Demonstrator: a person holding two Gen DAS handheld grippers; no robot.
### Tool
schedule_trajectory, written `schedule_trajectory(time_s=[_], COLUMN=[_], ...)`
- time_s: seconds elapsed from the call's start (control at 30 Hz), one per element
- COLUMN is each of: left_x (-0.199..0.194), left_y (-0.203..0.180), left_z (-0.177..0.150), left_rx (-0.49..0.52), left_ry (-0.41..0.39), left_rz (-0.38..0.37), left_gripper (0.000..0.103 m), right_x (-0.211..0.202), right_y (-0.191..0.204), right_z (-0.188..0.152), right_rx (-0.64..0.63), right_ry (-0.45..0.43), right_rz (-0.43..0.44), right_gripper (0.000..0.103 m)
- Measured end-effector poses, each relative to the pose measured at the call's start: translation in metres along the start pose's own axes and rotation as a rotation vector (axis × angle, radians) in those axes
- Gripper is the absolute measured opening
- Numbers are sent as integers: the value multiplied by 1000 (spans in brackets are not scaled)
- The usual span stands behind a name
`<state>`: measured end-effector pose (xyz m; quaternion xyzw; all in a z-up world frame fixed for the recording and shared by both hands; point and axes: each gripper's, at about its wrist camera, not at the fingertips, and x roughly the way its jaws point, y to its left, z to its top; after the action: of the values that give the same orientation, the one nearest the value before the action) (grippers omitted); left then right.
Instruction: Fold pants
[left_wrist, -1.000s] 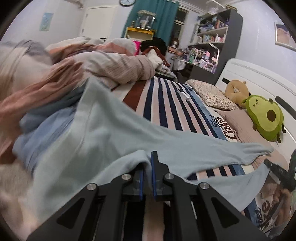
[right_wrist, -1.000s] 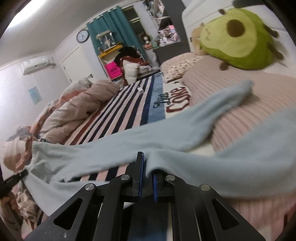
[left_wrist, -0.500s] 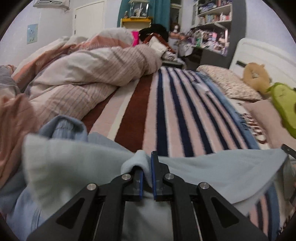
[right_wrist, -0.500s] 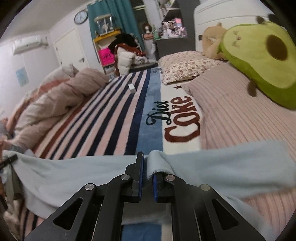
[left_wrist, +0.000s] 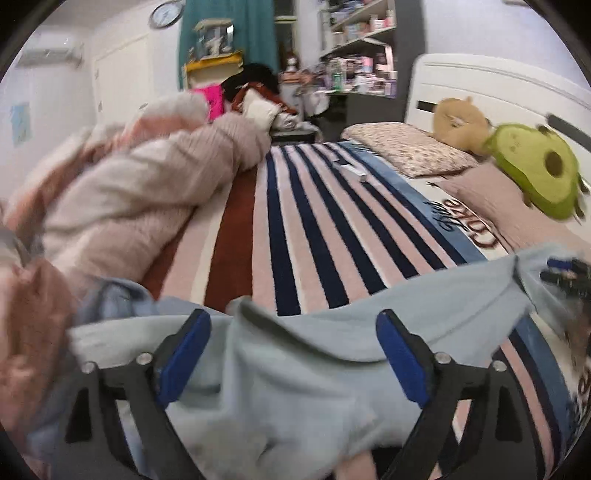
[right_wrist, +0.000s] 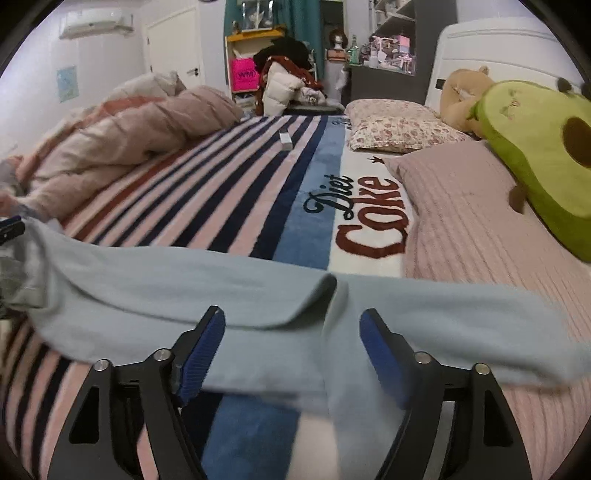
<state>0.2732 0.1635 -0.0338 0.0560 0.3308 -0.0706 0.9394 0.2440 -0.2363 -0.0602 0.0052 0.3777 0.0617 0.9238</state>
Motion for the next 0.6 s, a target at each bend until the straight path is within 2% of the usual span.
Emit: schedule_trajectory(time_s=[0.13, 0.3, 0.33, 0.37, 0.43, 0.5, 0.57, 0.6], left_x=[-11, 27, 36, 42, 49, 48, 46, 44], left_y=[-11, -44, -50, -53, -56, -53, -51, -51], left_z=[-22, -73, -82, -89, -96, -94, -94, -94], left_rx=[110, 317, 348, 376, 417, 435, 457, 471], left_ry=[82, 233, 262, 273, 281, 259, 257, 262], left_rz=[-65, -18, 8, 49, 121, 145, 140, 142], left_gripper=[92, 92, 86, 74, 59, 58, 58, 58], right_x=[-30, -37, -36, -34, -35, -35, -37, -40], right_y=[-5, -4, -5, -6, -7, -7, -5, 0], right_z=[-18, -52, -55, -58, -65, -68, -69, -70], right_rx=[42, 71, 79, 94, 117, 112, 73, 13], right_ry=[0, 8, 13, 19, 20, 32, 35, 32], right_rz=[20, 5, 5, 4, 13, 2, -47, -118], right_gripper=[80, 80, 80, 80, 80, 80, 80, 80])
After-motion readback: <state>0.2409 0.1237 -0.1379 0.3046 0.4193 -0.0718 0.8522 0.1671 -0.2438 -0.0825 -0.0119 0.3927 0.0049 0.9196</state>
